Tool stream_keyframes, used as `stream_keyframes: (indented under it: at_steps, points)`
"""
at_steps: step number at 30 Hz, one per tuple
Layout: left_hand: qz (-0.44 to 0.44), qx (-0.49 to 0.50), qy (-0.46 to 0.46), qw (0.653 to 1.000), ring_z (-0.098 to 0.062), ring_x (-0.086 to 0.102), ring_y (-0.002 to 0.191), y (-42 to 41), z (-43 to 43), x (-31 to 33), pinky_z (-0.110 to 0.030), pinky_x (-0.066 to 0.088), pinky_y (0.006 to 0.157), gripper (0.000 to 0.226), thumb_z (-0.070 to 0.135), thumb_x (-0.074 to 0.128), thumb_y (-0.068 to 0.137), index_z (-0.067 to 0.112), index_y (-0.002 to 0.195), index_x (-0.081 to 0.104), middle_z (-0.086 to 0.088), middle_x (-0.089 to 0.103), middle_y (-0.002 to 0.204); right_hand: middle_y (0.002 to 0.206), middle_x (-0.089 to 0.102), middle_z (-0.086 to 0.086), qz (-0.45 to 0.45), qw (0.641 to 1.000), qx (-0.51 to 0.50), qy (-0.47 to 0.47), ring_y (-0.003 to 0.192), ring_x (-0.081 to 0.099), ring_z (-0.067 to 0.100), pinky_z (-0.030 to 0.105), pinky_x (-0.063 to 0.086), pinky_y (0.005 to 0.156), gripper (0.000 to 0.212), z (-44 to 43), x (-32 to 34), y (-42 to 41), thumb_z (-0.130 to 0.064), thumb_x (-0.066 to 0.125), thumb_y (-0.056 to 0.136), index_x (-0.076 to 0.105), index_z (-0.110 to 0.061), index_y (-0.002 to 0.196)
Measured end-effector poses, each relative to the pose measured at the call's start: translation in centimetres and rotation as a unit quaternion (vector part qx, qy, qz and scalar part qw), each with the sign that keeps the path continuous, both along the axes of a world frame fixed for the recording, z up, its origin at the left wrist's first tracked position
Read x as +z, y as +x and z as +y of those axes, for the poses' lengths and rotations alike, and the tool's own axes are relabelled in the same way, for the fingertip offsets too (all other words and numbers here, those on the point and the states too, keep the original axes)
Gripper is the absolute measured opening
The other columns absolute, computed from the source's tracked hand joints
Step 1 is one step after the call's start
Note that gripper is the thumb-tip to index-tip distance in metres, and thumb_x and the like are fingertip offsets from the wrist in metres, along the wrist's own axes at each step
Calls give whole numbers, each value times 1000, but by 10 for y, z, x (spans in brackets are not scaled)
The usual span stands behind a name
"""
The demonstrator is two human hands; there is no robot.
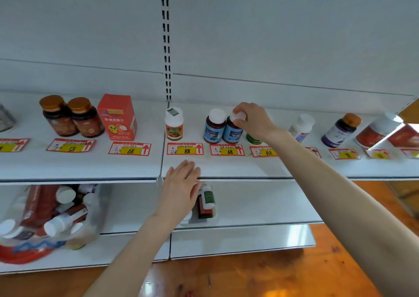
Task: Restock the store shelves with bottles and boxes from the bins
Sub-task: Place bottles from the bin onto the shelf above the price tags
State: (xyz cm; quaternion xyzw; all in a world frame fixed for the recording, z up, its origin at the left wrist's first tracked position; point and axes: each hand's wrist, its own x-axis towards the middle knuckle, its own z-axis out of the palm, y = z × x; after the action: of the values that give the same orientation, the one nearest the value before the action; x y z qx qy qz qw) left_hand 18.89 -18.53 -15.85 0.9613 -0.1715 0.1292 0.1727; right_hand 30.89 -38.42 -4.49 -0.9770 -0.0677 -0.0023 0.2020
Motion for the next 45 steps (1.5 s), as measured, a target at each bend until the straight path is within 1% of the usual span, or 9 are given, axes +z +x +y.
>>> stream_keyframes:
  at_steps: [8,12,15,18,20,26,30,35,45]
  points:
    - [23,-24,46,998,-33,60,111,1,6,0,-50,44,90,45,18,81,67,7,109,66,-16,65,115,127,48,15,4,1000,-29,2,115,47,28,22,32,84,30,9,0,-7,-12,49,94,49,-7,123]
    - [51,-42,24,998,-29,28,138,-1,7,4,-43,16,112,46,23,51,93,10,137,43,-13,36,146,136,44,12,4,999,-39,-2,125,42,26,24,31,97,36,12,4,-15,-16,52,93,48,-8,128]
    - [1,-83,0,997,-33,47,125,-9,8,5,-45,26,104,36,17,56,90,5,124,57,-16,56,129,137,47,9,-69,995,-44,54,128,42,22,20,26,100,36,12,12,-39,-18,50,95,51,-8,129]
    - [-29,-144,-46,988,-27,55,111,-27,10,-10,-39,39,102,41,28,35,96,4,109,66,-12,66,112,116,64,11,-144,983,-50,98,103,59,22,20,38,85,26,10,5,-84,-16,52,94,64,-4,114]
    - [-9,-166,-48,985,-25,58,102,-43,14,-27,-37,45,94,41,28,36,93,4,103,68,-11,67,106,101,69,11,-157,980,-46,113,90,62,22,25,44,79,21,4,-14,-115,-14,54,92,68,-3,103]
    - [123,-131,14,984,-25,67,75,-80,32,-93,-32,57,70,36,25,42,81,6,88,72,-8,70,85,97,70,10,-49,989,-61,128,91,64,25,36,52,82,17,-12,-96,-166,-11,57,90,69,-2,97]
    - [158,-78,41,983,-26,68,69,-76,31,-120,-30,55,60,24,10,80,63,5,85,72,-8,70,79,99,68,15,55,989,-49,128,91,62,30,27,45,82,18,-10,-153,-149,-8,54,91,66,2,99]
    - [180,-16,73,981,-30,61,53,-43,21,-166,-30,50,43,26,7,84,56,1,77,68,-12,64,64,102,65,19,156,983,-47,90,94,60,32,33,44,83,25,0,-241,-108,-18,55,91,62,1,106]
    - [183,46,159,969,-30,55,48,40,-9,-271,-28,44,45,47,31,90,42,0,61,61,-17,55,56,119,49,11,184,978,-95,-13,113,47,28,37,44,85,50,18,-364,-43,-45,53,88,47,-10,124]
